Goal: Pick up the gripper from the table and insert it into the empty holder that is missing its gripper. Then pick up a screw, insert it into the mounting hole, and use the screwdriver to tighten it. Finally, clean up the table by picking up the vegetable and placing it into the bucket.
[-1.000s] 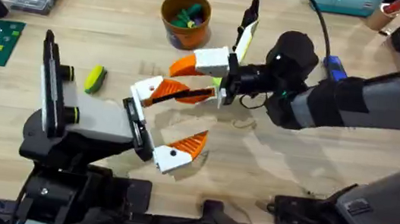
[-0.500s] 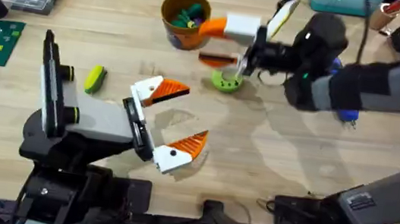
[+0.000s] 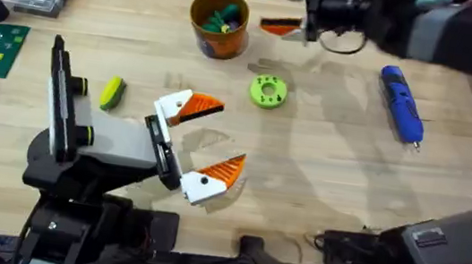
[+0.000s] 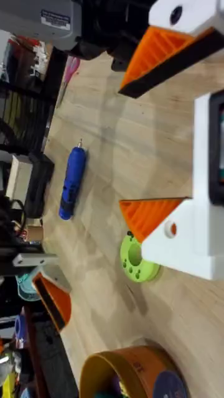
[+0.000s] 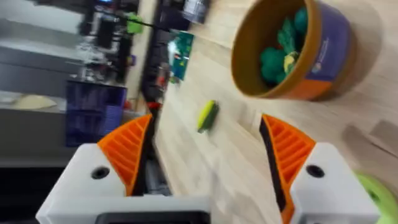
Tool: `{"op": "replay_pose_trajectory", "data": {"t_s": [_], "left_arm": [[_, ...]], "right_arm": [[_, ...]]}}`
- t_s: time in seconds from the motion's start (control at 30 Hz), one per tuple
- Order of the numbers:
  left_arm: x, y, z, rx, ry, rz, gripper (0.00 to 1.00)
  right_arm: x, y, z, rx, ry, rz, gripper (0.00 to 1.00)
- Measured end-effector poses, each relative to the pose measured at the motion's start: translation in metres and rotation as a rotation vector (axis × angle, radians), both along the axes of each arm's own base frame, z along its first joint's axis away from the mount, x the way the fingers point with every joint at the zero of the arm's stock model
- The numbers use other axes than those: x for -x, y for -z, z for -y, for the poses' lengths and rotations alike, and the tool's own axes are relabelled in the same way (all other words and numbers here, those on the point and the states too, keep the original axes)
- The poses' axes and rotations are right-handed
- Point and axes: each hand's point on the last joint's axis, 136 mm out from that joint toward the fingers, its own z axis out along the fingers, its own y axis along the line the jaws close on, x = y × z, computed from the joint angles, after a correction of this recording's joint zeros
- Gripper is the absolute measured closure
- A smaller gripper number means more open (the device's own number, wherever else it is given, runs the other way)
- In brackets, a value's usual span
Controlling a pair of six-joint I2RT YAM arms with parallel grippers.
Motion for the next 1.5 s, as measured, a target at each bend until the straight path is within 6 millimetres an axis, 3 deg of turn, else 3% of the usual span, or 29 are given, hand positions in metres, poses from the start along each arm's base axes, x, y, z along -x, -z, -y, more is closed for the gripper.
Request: {"op": "replay_pose_trajectory", "data": {"t_s": [0.33,0.53,0.73,0.97,1.2,1.33,1.5], "left_arm": [[0.0,0.0,0.0,0.0,0.001,0.0,0.014],[0.0,0.0,0.0,0.0,0.001,0.001,0.014],[0.0,0.0,0.0,0.0,0.001,0.001,0.015],[0.0,0.0,0.0,0.0,0.001,0.0,0.014],[0.0,0.0,0.0,0.0,0.001,0.0,0.014],[0.0,0.0,0.0,0.0,0.001,0.001,0.015],[0.0,0.0,0.0,0.0,0.001,0.001,0.014]], "right_arm": [[0.056,-0.027,0.049,0.371,0.021,0.111,0.004],[0.093,-0.023,0.083,0.607,0.027,0.134,0.004],[0.13,-0.001,0.1,0.804,-0.043,0.075,0.003],[0.142,0.029,0.094,0.886,-0.091,0.075,0.003],[0.16,0.07,0.109,0.958,-0.113,-0.018,0.003],[0.16,0.075,0.111,0.977,-0.127,-0.008,0.003],[0.154,0.082,0.099,1.024,-0.182,0.062,0.003]]}}
